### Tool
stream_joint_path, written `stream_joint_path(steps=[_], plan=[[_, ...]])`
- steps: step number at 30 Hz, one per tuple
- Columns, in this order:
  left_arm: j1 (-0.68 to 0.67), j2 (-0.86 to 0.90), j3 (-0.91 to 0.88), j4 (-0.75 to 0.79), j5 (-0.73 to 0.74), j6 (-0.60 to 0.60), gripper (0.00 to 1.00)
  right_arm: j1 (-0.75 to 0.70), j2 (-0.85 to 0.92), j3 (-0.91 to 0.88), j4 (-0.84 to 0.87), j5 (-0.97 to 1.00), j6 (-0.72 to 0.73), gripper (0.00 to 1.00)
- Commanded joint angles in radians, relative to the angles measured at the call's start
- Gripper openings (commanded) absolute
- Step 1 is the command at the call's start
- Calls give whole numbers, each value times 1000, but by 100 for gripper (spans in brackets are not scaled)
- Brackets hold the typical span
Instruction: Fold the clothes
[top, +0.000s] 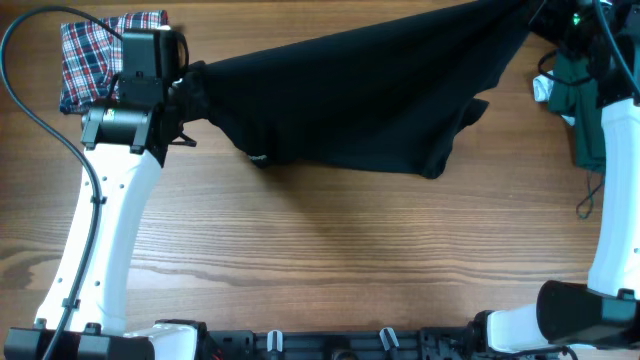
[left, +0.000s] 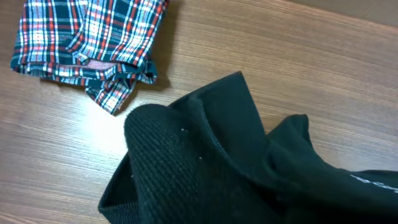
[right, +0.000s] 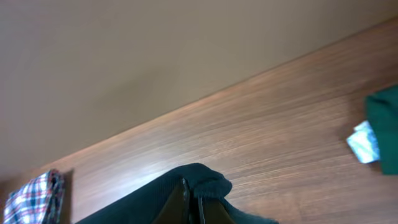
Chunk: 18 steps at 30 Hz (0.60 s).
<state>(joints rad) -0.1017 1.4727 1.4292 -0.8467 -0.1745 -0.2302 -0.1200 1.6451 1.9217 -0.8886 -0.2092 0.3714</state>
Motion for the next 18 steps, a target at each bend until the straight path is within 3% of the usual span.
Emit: stream_joint_path(steps=[1, 6, 9, 10, 11, 12, 13, 14, 18], plan=[[10, -12, 19, -1, 30, -17, 5, -11, 12, 29, 8, -72, -29, 4], [10, -12, 19, -52, 70, -18, 8, -11, 12, 28, -79, -106, -32, 4], [10, -12, 19, -102, 70, -18, 17, -11, 14, 12, -127, -106, -36, 8], [10, -12, 19, -106, 70, -18, 23, -11, 16, 5, -129, -106, -47, 20], [10, -12, 18, -110, 70, -18, 30, -11, 18, 0, -132, -104, -62, 56], [10, -12, 18, -113, 70, -17, 35, -11, 24, 0, -135, -103, -76, 79], [10, -12, 18, -113, 70, -17, 41, -11, 32, 0, -137, -102, -85, 93], [10, -12, 18, -113, 70, -17, 46, -11, 37, 0, -138, -102, -84, 100], [10, -12, 18, -116, 70, -17, 50, -11, 68, 0, -151, -99, -96, 100]])
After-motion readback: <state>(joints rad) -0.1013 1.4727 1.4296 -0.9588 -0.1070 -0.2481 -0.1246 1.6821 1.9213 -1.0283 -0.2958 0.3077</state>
